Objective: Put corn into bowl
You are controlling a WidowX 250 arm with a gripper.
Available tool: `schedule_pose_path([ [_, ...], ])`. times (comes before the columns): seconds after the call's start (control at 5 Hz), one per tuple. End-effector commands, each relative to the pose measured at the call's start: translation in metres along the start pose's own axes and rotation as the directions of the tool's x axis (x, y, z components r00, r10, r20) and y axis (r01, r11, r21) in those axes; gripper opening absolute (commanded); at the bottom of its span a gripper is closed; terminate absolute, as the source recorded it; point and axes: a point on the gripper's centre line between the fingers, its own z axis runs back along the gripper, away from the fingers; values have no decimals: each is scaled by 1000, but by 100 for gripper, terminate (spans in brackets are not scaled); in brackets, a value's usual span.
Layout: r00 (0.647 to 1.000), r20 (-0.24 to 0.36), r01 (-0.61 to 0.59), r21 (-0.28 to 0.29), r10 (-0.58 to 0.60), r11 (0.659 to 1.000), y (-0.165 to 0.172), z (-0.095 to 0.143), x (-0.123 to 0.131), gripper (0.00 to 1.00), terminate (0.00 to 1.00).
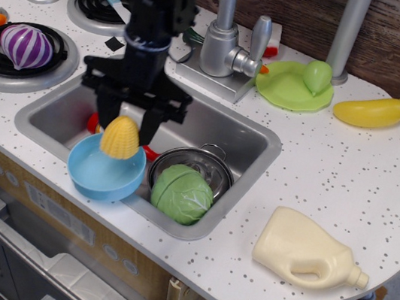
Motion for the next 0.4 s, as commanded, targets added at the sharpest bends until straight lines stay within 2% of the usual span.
schedule_pose_path([
  [0.0,997,75,-2,-4,2,1000,12,17,-4,0,0],
  [0.2,995,104,2,-23,0,1000,11,12,-10,100,0],
])
